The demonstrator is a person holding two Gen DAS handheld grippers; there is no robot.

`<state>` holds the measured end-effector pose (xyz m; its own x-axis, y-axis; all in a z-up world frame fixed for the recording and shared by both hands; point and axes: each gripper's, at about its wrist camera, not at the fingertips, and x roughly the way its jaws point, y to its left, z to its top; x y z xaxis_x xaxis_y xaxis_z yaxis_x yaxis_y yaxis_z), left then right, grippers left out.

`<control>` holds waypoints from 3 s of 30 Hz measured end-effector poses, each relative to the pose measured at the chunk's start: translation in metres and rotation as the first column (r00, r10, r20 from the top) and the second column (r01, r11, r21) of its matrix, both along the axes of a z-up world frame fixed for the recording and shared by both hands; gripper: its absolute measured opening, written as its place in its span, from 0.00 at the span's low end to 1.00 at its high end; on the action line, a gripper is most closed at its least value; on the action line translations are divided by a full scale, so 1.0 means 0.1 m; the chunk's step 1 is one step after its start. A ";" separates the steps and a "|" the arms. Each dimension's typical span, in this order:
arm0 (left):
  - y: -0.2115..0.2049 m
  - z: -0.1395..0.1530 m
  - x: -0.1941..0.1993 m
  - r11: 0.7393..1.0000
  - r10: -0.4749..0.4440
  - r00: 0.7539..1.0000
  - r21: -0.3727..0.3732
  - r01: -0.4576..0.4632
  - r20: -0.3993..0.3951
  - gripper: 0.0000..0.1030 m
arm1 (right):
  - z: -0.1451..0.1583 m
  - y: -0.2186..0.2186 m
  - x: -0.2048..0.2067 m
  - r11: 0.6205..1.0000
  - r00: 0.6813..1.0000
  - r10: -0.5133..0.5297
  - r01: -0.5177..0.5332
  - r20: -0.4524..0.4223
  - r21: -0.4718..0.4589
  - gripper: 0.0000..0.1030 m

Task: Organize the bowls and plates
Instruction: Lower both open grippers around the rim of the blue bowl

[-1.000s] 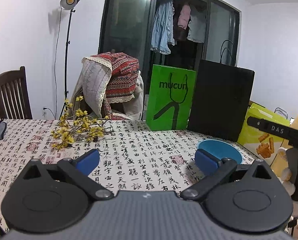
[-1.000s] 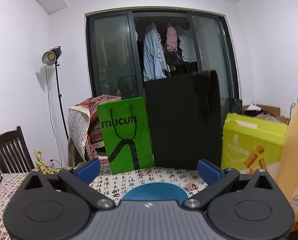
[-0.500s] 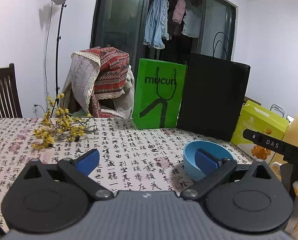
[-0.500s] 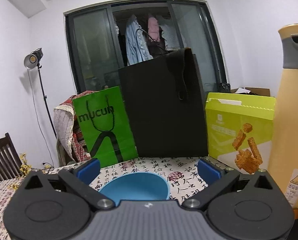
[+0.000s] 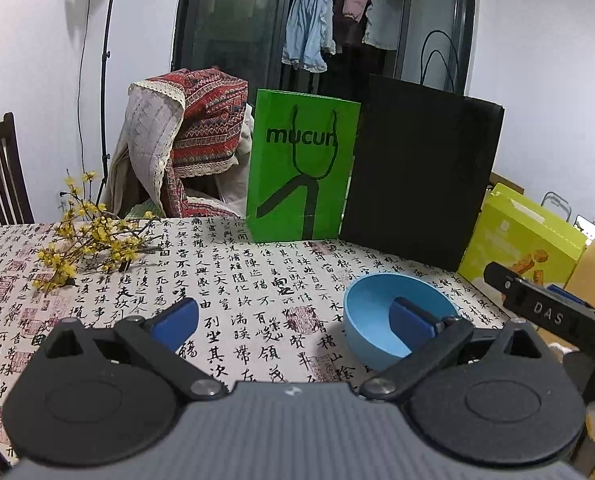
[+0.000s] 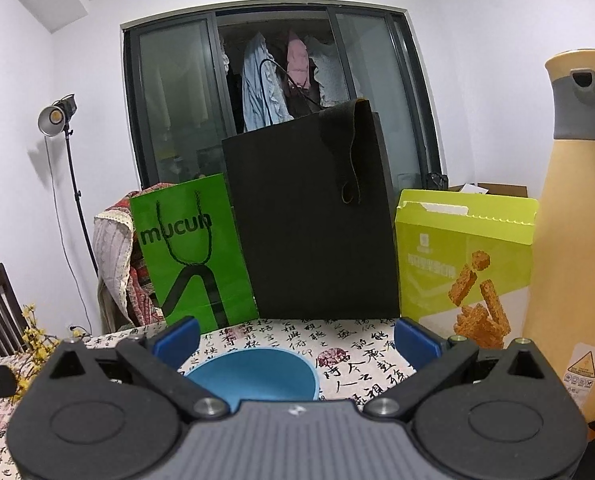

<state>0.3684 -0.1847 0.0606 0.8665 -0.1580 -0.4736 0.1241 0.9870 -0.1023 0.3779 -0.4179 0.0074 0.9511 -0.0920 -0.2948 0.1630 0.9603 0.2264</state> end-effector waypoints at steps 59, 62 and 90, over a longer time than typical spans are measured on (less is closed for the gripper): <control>-0.22 -0.29 0.88 0.992 0.025 0.984 -0.117 -0.046 -0.176 1.00 | -0.52 -0.12 0.37 0.994 0.995 -0.054 0.061 -0.080 0.089 1.00; -0.25 -0.27 0.87 0.994 0.018 0.987 -0.104 -0.035 -0.161 1.00 | -0.51 -0.06 0.35 0.997 0.996 -0.048 0.052 -0.073 0.060 1.00; -0.54 -0.45 0.95 0.997 0.055 0.966 -0.043 -0.068 -0.254 1.00 | -0.37 -0.22 0.38 0.994 0.982 -0.017 0.037 -0.186 0.104 1.00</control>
<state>0.4638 -0.2384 0.0156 0.7285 -0.1378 -0.6711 0.0274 0.9846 -0.1724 0.4159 -0.4404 -0.0298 0.8768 -0.0760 -0.4749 0.2376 0.9270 0.2902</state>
